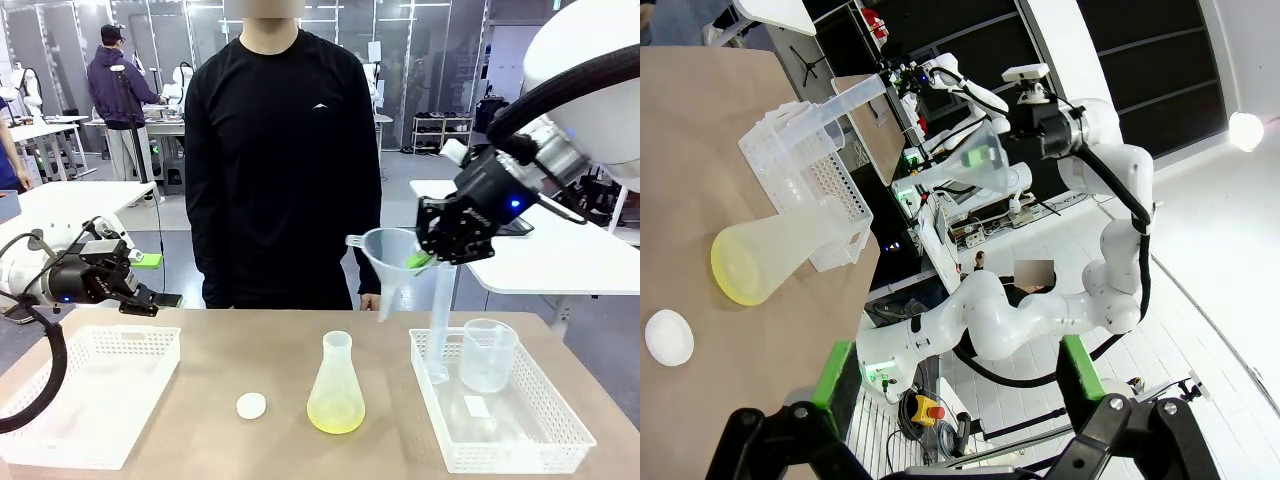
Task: Prepare the solutions needed for the experiment.
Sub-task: Once the solution is in the Big flask , pick up the Plastic Funnel and place it back into the right Organizing basket.
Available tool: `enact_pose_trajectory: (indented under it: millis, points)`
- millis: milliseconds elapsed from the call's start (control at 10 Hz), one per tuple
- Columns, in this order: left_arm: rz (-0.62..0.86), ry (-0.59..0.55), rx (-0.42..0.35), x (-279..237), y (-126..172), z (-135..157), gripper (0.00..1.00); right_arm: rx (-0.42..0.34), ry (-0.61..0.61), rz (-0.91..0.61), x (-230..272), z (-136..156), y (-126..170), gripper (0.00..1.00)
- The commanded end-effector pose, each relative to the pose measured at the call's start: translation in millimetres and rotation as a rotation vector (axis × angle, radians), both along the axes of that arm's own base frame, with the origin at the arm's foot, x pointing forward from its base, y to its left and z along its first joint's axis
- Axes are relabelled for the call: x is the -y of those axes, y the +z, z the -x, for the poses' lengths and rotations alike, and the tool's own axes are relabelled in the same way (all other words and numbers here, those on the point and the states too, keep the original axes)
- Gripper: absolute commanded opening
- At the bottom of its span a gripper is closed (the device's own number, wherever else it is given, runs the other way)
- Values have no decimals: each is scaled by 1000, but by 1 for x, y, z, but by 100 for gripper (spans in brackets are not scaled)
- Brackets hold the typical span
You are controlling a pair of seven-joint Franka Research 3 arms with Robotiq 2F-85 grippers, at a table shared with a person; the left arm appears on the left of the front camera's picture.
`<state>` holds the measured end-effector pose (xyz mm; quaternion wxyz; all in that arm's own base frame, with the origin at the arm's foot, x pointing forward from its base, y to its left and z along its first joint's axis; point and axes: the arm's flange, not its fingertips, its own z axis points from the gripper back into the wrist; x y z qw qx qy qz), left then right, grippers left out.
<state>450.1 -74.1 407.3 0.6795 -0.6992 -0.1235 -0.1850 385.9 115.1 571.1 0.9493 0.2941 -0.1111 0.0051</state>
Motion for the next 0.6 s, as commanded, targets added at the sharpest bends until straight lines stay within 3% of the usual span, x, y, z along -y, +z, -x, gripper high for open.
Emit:
enact_pose_trajectory:
  millis: [0, 100, 300, 500]
  points:
    - [-4, 5, 3, 1, 1, 3, 100, -41, -101, 84, 39, -16, -3, 0]
    - [-4, 5, 3, 1, 1, 3, 100, -97, -200, 142, 64, -21, -12, 0]
    - [-4, 5, 3, 1, 1, 3, 100, -250, -199, 78, 96, -27, -34, 0]
    - [-4, 5, 3, 1, 1, 3, 100, -338, -224, 55, 108, -27, -61, 0]
